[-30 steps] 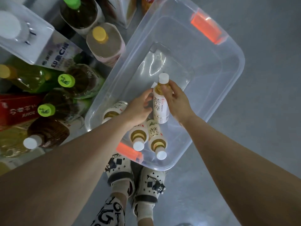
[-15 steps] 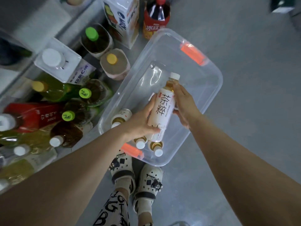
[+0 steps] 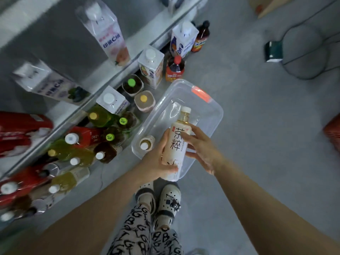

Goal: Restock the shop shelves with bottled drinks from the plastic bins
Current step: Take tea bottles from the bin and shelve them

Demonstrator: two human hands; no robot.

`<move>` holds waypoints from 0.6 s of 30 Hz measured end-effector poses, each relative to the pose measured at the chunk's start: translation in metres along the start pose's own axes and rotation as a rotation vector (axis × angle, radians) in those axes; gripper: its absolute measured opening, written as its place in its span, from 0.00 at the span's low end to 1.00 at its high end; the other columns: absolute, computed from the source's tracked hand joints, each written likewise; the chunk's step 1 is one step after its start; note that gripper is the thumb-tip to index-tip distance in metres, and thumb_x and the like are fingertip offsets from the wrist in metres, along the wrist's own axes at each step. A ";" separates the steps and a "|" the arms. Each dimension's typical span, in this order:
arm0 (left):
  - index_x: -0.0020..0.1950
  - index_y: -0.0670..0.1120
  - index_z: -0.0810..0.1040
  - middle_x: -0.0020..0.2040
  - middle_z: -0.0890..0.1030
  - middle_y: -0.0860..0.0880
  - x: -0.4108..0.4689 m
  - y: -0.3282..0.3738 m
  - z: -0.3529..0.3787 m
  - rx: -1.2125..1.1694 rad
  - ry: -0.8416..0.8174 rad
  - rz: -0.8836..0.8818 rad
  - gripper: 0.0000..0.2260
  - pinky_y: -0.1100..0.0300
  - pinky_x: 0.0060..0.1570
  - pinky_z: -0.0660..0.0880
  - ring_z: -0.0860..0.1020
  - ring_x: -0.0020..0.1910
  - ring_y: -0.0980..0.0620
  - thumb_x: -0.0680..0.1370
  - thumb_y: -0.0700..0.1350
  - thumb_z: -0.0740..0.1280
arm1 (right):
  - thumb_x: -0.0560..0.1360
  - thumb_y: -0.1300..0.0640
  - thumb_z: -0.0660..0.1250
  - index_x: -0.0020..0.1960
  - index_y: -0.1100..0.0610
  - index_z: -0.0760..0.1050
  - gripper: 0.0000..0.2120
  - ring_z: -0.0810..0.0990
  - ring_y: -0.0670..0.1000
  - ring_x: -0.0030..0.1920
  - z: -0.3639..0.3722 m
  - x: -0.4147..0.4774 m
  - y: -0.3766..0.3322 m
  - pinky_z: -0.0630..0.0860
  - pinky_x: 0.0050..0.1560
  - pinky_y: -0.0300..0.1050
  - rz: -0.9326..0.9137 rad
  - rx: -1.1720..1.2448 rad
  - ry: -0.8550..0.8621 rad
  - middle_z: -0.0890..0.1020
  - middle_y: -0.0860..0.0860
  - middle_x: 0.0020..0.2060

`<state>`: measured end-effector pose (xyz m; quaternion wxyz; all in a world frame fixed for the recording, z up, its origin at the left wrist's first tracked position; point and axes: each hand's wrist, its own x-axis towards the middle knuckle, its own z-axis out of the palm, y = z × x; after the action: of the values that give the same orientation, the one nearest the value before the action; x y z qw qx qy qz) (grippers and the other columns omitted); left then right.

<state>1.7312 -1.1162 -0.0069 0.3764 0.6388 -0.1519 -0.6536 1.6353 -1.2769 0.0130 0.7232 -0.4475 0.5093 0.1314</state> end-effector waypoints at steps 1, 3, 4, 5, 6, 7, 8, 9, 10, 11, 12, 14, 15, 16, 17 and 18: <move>0.78 0.67 0.42 0.75 0.66 0.57 -0.012 0.009 0.003 0.003 0.010 0.008 0.53 0.43 0.65 0.74 0.70 0.71 0.54 0.70 0.43 0.77 | 0.80 0.54 0.67 0.64 0.44 0.74 0.13 0.85 0.49 0.52 0.002 -0.014 -0.006 0.79 0.49 0.44 -0.010 -0.008 -0.001 0.85 0.50 0.54; 0.78 0.67 0.42 0.74 0.67 0.56 -0.039 0.028 0.010 0.006 0.024 0.021 0.53 0.46 0.63 0.75 0.72 0.69 0.54 0.71 0.41 0.77 | 0.81 0.54 0.67 0.65 0.44 0.74 0.14 0.85 0.47 0.50 0.008 -0.042 -0.017 0.79 0.48 0.43 -0.034 -0.018 0.015 0.85 0.50 0.53; 0.77 0.67 0.41 0.73 0.68 0.56 -0.053 0.038 0.013 0.008 0.029 0.028 0.53 0.48 0.62 0.76 0.73 0.68 0.54 0.71 0.40 0.76 | 0.81 0.54 0.67 0.66 0.45 0.74 0.15 0.86 0.47 0.49 0.010 -0.056 -0.023 0.79 0.47 0.42 -0.047 -0.027 0.024 0.85 0.50 0.53; 0.77 0.68 0.41 0.73 0.68 0.56 -0.067 0.048 0.017 0.010 0.029 0.034 0.53 0.49 0.61 0.77 0.74 0.66 0.55 0.71 0.39 0.76 | 0.80 0.54 0.68 0.67 0.46 0.74 0.15 0.86 0.47 0.49 0.013 -0.071 -0.030 0.79 0.46 0.42 -0.059 -0.032 0.025 0.85 0.51 0.53; 0.77 0.68 0.41 0.73 0.69 0.56 -0.080 0.057 0.020 0.021 0.029 0.035 0.54 0.49 0.60 0.78 0.75 0.64 0.56 0.70 0.39 0.76 | 0.80 0.54 0.68 0.68 0.46 0.74 0.16 0.86 0.48 0.50 0.015 -0.087 -0.037 0.79 0.45 0.41 -0.069 -0.034 0.022 0.84 0.52 0.54; 0.77 0.68 0.40 0.73 0.69 0.55 -0.094 0.067 0.023 0.030 0.031 0.038 0.55 0.50 0.59 0.78 0.76 0.63 0.56 0.70 0.38 0.76 | 0.80 0.54 0.68 0.68 0.47 0.73 0.17 0.86 0.49 0.51 0.017 -0.103 -0.045 0.79 0.45 0.41 -0.078 -0.038 0.019 0.84 0.53 0.55; 0.77 0.67 0.40 0.73 0.69 0.55 -0.108 0.077 0.026 0.040 0.036 0.041 0.55 0.50 0.58 0.79 0.76 0.63 0.56 0.69 0.38 0.77 | 0.80 0.54 0.68 0.68 0.47 0.73 0.17 0.85 0.49 0.51 0.018 -0.120 -0.053 0.79 0.44 0.41 -0.091 -0.045 0.016 0.84 0.53 0.56; 0.77 0.67 0.40 0.73 0.69 0.55 -0.123 0.088 0.030 0.050 0.043 0.046 0.55 0.51 0.58 0.79 0.76 0.63 0.55 0.69 0.39 0.77 | 0.80 0.53 0.68 0.68 0.48 0.73 0.17 0.85 0.49 0.51 0.019 -0.136 -0.060 0.79 0.43 0.40 -0.108 -0.055 0.013 0.84 0.54 0.56; 0.77 0.67 0.40 0.73 0.68 0.54 -0.138 0.100 0.033 0.055 0.054 0.057 0.55 0.51 0.57 0.79 0.76 0.63 0.54 0.69 0.39 0.77 | 0.80 0.53 0.68 0.68 0.48 0.72 0.17 0.86 0.49 0.51 0.021 -0.152 -0.068 0.80 0.43 0.40 -0.127 -0.065 0.012 0.84 0.54 0.56; 0.78 0.66 0.40 0.73 0.68 0.54 -0.153 0.110 0.036 0.060 0.069 0.072 0.55 0.50 0.56 0.80 0.76 0.64 0.53 0.69 0.39 0.77 | 0.80 0.54 0.68 0.68 0.49 0.72 0.17 0.86 0.49 0.50 0.023 -0.168 -0.076 0.80 0.42 0.40 -0.146 -0.078 0.010 0.84 0.54 0.55; 0.78 0.65 0.41 0.73 0.69 0.53 -0.169 0.121 0.040 0.068 0.084 0.089 0.55 0.48 0.57 0.80 0.76 0.64 0.51 0.69 0.39 0.78 | 0.80 0.54 0.68 0.68 0.49 0.72 0.17 0.86 0.49 0.49 0.025 -0.184 -0.085 0.80 0.41 0.39 -0.165 -0.089 0.008 0.84 0.53 0.54; 0.79 0.64 0.42 0.73 0.70 0.53 -0.198 0.141 0.046 0.082 0.113 0.136 0.55 0.46 0.59 0.78 0.76 0.64 0.51 0.69 0.39 0.78 | 0.80 0.55 0.68 0.67 0.49 0.73 0.16 0.86 0.49 0.48 0.030 -0.215 -0.101 0.80 0.39 0.38 -0.205 -0.116 0.007 0.85 0.53 0.53; 0.79 0.65 0.42 0.72 0.71 0.53 -0.214 0.152 0.050 0.090 0.130 0.165 0.55 0.45 0.60 0.78 0.76 0.64 0.52 0.68 0.41 0.78 | 0.80 0.55 0.68 0.66 0.49 0.73 0.15 0.85 0.49 0.49 0.033 -0.230 -0.109 0.80 0.39 0.38 -0.223 -0.128 0.010 0.84 0.53 0.53; 0.78 0.66 0.42 0.72 0.71 0.54 -0.229 0.162 0.053 0.106 0.151 0.193 0.55 0.45 0.60 0.77 0.76 0.64 0.53 0.67 0.43 0.79 | 0.80 0.55 0.68 0.67 0.49 0.73 0.15 0.85 0.51 0.50 0.037 -0.245 -0.117 0.81 0.42 0.40 -0.244 -0.140 0.009 0.84 0.54 0.54; 0.78 0.67 0.43 0.72 0.71 0.56 -0.244 0.172 0.056 0.126 0.170 0.223 0.55 0.45 0.60 0.77 0.76 0.64 0.54 0.66 0.44 0.79 | 0.80 0.54 0.68 0.68 0.50 0.73 0.17 0.85 0.53 0.52 0.040 -0.259 -0.124 0.83 0.47 0.45 -0.271 -0.157 0.003 0.84 0.55 0.55; 0.77 0.68 0.42 0.72 0.70 0.57 -0.259 0.181 0.058 0.146 0.181 0.253 0.55 0.46 0.62 0.76 0.75 0.65 0.55 0.66 0.44 0.79 | 0.80 0.54 0.68 0.69 0.50 0.72 0.18 0.85 0.55 0.54 0.044 -0.273 -0.132 0.83 0.52 0.49 -0.300 -0.172 -0.008 0.84 0.57 0.56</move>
<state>1.7041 -1.0762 0.3102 0.4207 0.6963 -0.2437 -0.5280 1.6255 -1.2445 0.3171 0.6959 -0.5782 0.4207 0.0671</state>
